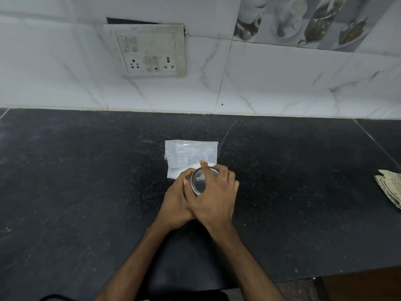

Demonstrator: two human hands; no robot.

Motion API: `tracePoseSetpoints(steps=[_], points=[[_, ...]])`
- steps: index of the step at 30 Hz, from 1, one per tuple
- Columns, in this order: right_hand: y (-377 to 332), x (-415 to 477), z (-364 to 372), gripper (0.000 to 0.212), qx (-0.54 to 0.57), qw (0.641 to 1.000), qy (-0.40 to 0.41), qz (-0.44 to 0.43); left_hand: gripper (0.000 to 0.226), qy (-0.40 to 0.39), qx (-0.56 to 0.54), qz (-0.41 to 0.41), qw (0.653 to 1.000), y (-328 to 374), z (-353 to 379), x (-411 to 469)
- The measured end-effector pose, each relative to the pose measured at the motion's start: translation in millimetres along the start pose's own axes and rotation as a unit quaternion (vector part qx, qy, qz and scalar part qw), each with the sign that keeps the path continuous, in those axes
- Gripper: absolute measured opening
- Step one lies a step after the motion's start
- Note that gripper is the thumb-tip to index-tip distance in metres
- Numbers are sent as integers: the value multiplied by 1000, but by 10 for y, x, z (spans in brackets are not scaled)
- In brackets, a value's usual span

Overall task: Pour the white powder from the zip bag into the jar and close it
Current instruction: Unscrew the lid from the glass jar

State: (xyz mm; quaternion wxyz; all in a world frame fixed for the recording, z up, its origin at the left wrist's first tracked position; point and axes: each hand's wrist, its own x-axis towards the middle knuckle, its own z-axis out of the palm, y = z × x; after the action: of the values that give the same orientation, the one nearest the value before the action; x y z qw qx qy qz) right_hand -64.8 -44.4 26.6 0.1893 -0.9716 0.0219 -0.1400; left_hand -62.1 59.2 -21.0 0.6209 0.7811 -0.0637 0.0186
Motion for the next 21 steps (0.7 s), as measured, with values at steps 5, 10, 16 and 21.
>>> tracePoseSetpoints(steps=[5, 10, 16, 21], points=[[59, 123, -40, 70, 25, 996, -38, -74, 96, -21, 4, -13, 1000, -41, -87, 80], [9, 180, -267, 99, -52, 993, -98, -49, 102, -28, 0, -25, 999, -73, -91, 110], [-87, 220, -374, 78, -111, 975, -178, -68, 88, 5, -13, -18, 1000, 0, -59, 93], [60, 389, -562, 92, -65, 958, -253, -116, 97, -2, -15, -9, 1000, -23, -63, 128]])
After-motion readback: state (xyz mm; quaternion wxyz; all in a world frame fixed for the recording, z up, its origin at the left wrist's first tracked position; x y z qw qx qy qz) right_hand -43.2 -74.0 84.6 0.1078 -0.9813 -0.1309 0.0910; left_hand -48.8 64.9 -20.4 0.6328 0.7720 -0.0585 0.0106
